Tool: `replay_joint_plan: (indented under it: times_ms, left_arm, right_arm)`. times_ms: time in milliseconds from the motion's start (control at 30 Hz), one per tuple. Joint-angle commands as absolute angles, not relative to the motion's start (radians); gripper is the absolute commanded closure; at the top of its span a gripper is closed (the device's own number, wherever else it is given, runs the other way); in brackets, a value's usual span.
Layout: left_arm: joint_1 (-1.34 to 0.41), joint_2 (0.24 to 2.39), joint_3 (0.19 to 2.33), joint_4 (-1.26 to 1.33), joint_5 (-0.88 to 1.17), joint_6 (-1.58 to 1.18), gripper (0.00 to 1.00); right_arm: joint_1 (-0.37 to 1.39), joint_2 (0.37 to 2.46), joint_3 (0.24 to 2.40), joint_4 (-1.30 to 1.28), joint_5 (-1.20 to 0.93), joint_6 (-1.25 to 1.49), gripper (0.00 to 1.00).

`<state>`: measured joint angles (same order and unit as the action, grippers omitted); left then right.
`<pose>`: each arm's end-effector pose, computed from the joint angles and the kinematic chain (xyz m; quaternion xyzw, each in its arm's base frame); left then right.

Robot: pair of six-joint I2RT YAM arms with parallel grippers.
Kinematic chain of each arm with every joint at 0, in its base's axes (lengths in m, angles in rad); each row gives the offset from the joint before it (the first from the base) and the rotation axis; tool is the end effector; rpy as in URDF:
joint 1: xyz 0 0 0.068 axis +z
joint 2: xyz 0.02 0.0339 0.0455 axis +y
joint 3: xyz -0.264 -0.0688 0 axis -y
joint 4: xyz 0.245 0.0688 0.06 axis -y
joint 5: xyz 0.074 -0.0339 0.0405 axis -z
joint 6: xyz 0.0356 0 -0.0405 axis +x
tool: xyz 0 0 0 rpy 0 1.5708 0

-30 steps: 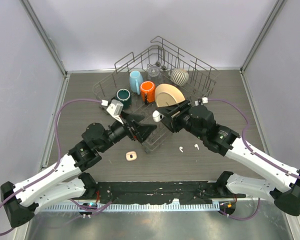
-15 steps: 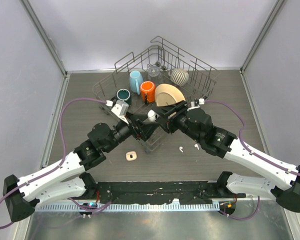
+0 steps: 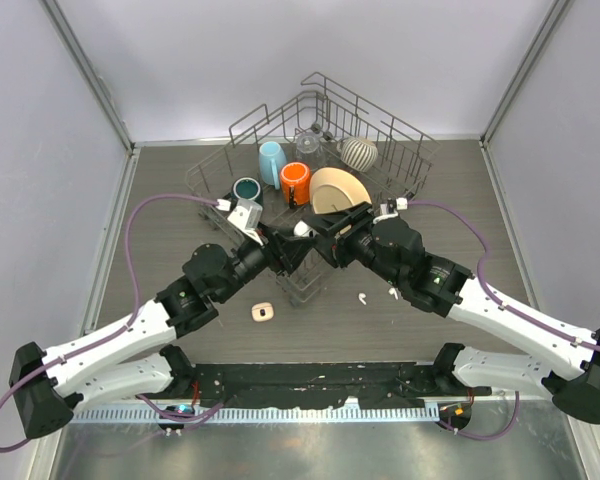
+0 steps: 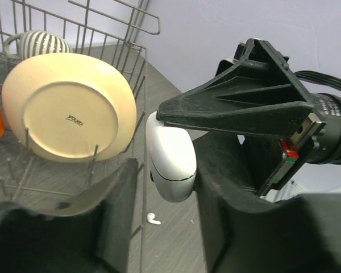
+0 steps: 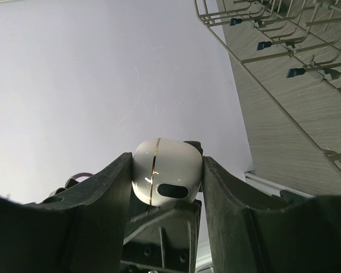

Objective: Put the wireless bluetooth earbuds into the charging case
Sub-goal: Pick up the charging case at the center of the board.

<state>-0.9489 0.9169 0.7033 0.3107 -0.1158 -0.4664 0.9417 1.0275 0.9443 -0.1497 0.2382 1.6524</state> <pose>0.1317 -0.1767 0.3403 0.1187 0.6616 -0.4511 0.5871 0.1470 0.1878 0.3539 0.3401 0.7046 0.5676 0.2562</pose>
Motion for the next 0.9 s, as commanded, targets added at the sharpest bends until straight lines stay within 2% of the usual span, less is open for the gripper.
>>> replay_joint_plan:
  times_ms: [0,267,367,400,467,600,700,867]
  left_arm:
    - [-0.953,0.919,0.715,0.391,-0.153,-0.449,0.58]
    - [-0.953,0.923,0.724,0.368,-0.175,-0.449,0.82]
    - [-0.953,0.919,0.724,0.351,-0.176,-0.439,0.91]
    - [-0.953,0.907,0.726,0.345,-0.172,-0.427,0.95]
    - [-0.953,0.893,0.724,0.325,-0.169,-0.411,1.00]
    - [-0.953,0.853,0.710,0.318,-0.132,-0.359,1.00]
    - [-0.951,0.827,0.712,0.296,-0.083,-0.316,1.00]
    - [-0.946,0.799,0.726,0.238,-0.011,-0.270,1.00]
  right_arm:
    - [0.953,1.011,0.994,-0.095,0.264,1.652,0.99]
    - [0.954,1.014,1.003,-0.086,0.207,1.600,0.99]
    - [0.954,1.017,1.014,-0.090,0.173,1.534,0.96]
    - [0.956,1.019,1.020,-0.116,0.169,1.508,0.88]
    - [0.954,1.019,1.035,-0.129,0.147,1.461,0.80]
    - [0.954,1.003,1.058,-0.169,0.127,1.382,0.48]
    - [0.954,0.989,1.065,-0.181,0.115,1.341,0.34]
    - [0.954,0.991,1.100,-0.209,0.080,1.286,0.27]
